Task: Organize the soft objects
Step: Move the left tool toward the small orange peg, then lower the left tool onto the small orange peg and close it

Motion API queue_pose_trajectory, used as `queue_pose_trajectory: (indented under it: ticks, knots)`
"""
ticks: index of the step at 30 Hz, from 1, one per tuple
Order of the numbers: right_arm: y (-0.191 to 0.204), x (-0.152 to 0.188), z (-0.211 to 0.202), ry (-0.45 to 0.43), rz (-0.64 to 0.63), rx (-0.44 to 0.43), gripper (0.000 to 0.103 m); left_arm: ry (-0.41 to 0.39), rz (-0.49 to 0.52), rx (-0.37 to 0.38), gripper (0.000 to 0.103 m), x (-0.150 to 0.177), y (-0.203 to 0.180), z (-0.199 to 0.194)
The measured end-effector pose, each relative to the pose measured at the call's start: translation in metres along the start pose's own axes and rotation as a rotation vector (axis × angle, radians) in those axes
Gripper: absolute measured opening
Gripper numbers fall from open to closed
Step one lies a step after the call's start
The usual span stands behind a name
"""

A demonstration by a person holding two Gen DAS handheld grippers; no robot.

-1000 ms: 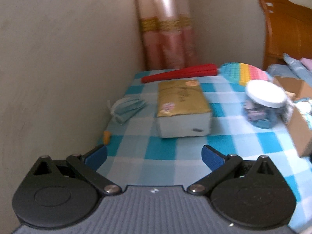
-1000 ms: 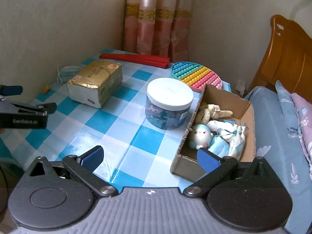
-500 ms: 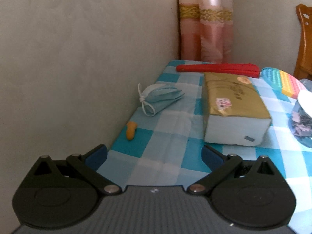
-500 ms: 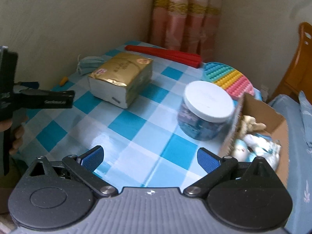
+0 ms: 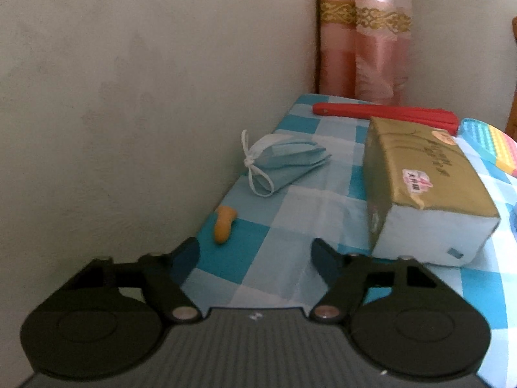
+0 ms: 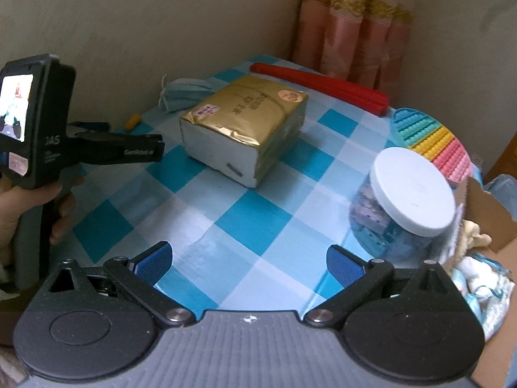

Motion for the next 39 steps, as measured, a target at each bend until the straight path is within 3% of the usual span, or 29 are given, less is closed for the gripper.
queue_pose_trajectory:
  ticks: [1, 10, 17, 18, 19, 28, 39]
  knots:
    - [0.001, -0.001, 0.002, 0.003, -0.002, -0.005, 0.103, 0.000, -0.010, -0.002, 0.062, -0.001, 0.001, 0.002]
    - [0.004, -0.004, 0.014, 0.016, -0.009, -0.034, 0.103, -0.022, -0.071, -0.049, 0.049, -0.009, 0.010, 0.014]
    - [0.007, -0.005, 0.018, 0.018, -0.017, -0.051, 0.103, -0.012, -0.101, -0.053, 0.048, -0.010, 0.014, 0.022]
    - [0.007, -0.006, 0.018, 0.017, -0.016, -0.052, 0.103, -0.013, -0.104, -0.053, 0.046, -0.010, 0.014, 0.023]
    - [0.007, -0.006, 0.019, 0.016, -0.014, -0.054, 0.103, -0.014, -0.110, -0.051, 0.035, -0.011, 0.014, 0.023]
    - [0.009, -0.007, 0.021, 0.016, -0.017, -0.071, 0.103, -0.018, -0.151, -0.045, 0.016, -0.007, 0.024, 0.019]
    - [0.012, -0.012, 0.021, 0.008, -0.029, -0.077, 0.103, -0.007, -0.140, -0.026, 0.010, -0.007, 0.027, 0.015]
Point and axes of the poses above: each gripper's, at about its wrist camera, not at the fingertips, and z roughly the way its jaws point, y to its left, x to its underside, the point moved 8 cm from there along z, roughly the way its jaws point
